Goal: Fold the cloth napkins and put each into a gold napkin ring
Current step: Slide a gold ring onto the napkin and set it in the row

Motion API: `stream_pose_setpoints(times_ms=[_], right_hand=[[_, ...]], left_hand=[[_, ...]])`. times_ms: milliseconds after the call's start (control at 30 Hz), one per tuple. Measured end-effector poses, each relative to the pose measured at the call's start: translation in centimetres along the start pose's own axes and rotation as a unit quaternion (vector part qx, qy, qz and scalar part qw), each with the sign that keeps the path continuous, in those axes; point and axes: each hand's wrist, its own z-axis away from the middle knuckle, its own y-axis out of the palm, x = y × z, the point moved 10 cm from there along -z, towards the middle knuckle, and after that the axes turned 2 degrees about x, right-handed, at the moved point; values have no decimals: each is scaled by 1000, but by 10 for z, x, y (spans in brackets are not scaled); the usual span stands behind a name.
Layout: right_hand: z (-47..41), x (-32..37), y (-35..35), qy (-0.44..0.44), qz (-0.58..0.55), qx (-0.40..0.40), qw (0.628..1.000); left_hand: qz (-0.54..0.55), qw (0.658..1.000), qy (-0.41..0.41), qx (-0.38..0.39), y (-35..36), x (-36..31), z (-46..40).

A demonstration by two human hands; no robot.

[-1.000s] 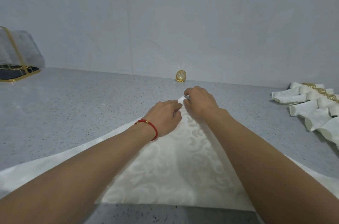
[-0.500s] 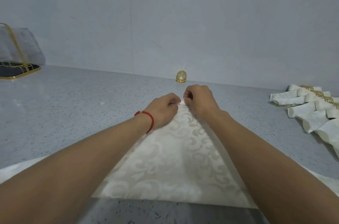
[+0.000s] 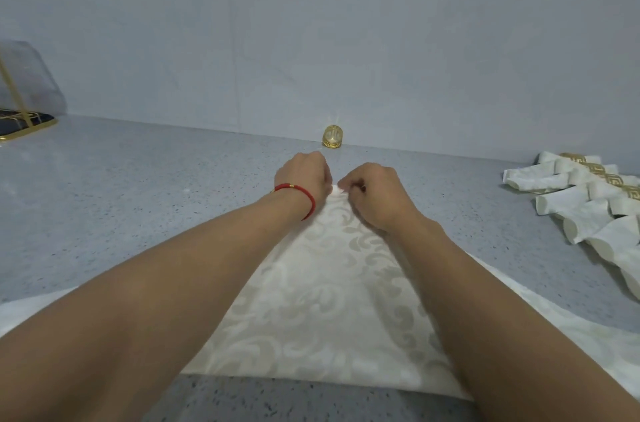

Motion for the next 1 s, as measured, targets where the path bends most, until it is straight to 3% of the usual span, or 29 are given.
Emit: stream_pose_setpoints(times_ms=[100,267,400,533,633,700,800,900,1000], right_hand=[[-2,-16,-18,50,-2,-63,997],[-5,-12,-4,24,26,-3,999],[-3,-3,-6,-7,70,-19,997],[5,11,-11,-62,147,-40,986],[6,21,-5,-95,224,-28,969],[6,26,0,-100,264,-1,959],[7,28,1,-88,253,21,963],[9,18,-2,-31,153,12,988],[10,1,-4,35,27,-20,999]], left_hand=[[45,999,-8,12,2,5,-4],[78,996,26,30,1,6,-4],[68,994,80,17,-4,-4,0],[-27,987,157,1,-10,-20,5],[-172,949,265,-18,-7,-41,19],[-218,934,283,-4,-4,-41,23],[-178,953,243,12,-1,-28,24],[23,991,135,-11,-9,-7,24],[144,986,44,-71,-12,14,23]])
